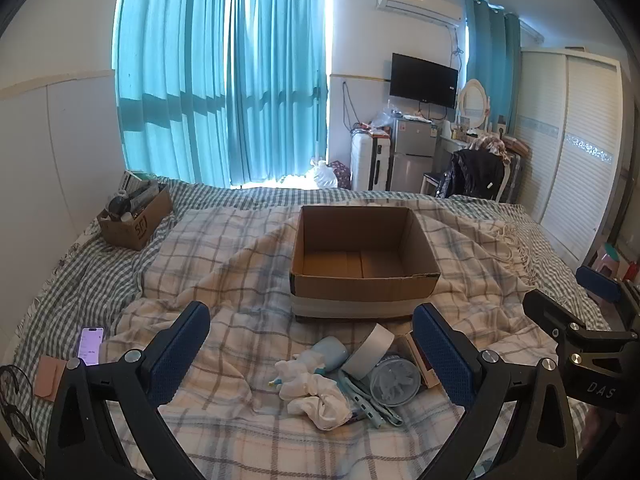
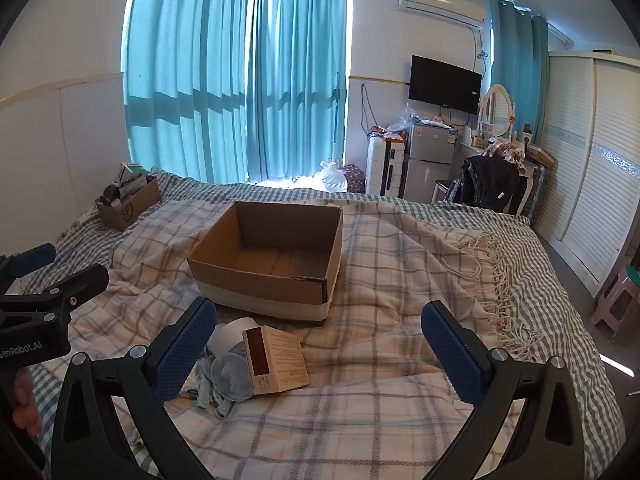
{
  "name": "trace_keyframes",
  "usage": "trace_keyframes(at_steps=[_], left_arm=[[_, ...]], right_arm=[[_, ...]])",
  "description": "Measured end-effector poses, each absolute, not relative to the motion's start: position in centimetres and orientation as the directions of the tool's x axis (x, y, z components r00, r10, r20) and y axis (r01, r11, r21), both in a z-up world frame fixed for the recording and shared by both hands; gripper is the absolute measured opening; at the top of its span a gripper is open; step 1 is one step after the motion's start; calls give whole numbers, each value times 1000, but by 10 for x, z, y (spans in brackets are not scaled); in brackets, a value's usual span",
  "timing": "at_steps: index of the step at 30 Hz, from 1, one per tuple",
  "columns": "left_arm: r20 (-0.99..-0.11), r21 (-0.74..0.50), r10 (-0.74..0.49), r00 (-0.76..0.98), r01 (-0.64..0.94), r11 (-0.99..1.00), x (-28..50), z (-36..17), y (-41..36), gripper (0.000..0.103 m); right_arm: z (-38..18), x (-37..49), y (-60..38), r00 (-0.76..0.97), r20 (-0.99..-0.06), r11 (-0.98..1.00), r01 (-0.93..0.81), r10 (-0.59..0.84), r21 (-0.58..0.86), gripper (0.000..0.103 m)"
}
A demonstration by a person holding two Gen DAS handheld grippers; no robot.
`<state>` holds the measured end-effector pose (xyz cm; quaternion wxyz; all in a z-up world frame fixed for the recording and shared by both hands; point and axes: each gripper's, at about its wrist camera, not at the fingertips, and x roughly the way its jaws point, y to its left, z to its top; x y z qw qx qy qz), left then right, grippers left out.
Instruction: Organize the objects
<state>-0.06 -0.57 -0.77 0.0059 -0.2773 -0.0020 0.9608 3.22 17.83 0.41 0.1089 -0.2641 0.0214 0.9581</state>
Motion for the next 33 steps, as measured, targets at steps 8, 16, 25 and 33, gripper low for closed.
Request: trace_keyframes(at_steps=[8,16,25,33], left_arm=[[-541,-1,14,-841,-16,-1000,0,-10,-5,103],[-551,-2,17,-834,-19,-1000,-2,-11,-5,103],[-554,0,19,-832,-23,-1000,-2,-11,-5,103],[-556,2,21,-831,-26,-1000,-1,-14,-5,103]], right_arm=[[3,32,178,-836,-511,-975,-222,200,-18,103],[1,33,179,-834,-513,-974,-225,203,-18,103],[1,33,179,-834,-514,-974,-225,203,-18,103],[0,34,176,-835,-514,-976,-216,198,-26,103]])
